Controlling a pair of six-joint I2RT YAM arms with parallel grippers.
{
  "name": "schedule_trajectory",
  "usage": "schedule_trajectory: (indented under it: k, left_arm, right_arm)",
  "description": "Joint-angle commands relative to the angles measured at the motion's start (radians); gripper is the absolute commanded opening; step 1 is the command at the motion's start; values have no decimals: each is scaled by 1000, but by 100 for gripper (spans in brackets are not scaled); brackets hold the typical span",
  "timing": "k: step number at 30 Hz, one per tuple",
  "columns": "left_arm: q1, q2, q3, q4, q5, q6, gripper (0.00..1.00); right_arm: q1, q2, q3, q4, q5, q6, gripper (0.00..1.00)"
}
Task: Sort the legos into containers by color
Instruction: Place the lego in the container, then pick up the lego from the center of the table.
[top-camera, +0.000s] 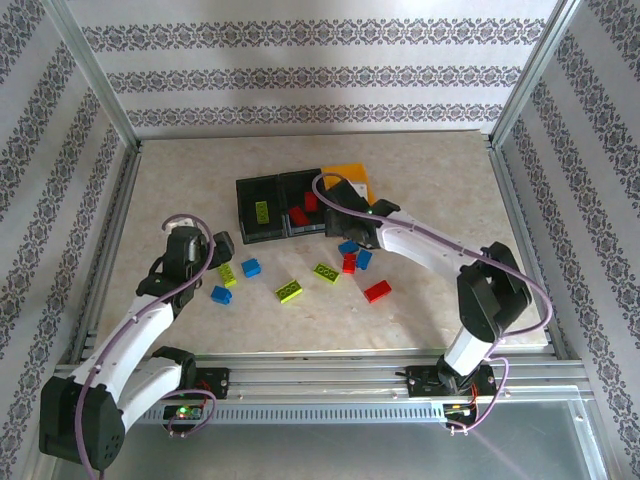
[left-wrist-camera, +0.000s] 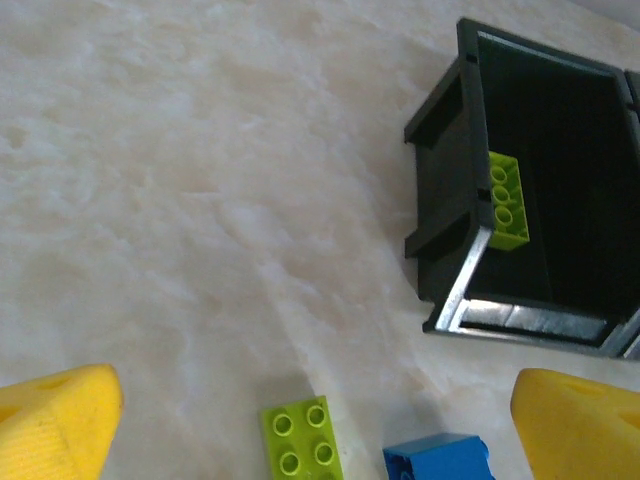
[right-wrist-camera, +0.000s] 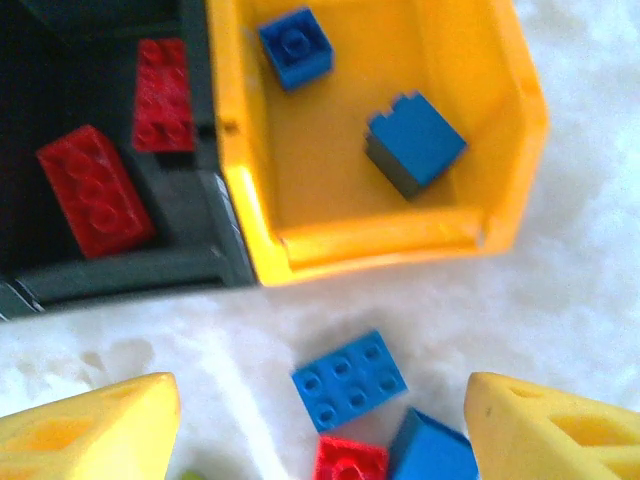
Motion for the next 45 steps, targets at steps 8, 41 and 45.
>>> schedule_trajectory:
  k: [8, 41, 45]
  left_arm:
    - [-72, -9, -22, 27, 36, -41, 100]
    - [-233, 44, -55, 30, -96, -124, 100]
    - [-234, 53, -54, 32, -96, -124, 100]
  right_arm:
    - [-56, -145, -207, -15, -10, 141, 74]
    - [-159, 43, -221, 98, -192, 177, 66]
    - [-164, 34, -230, 89, -190, 183, 63]
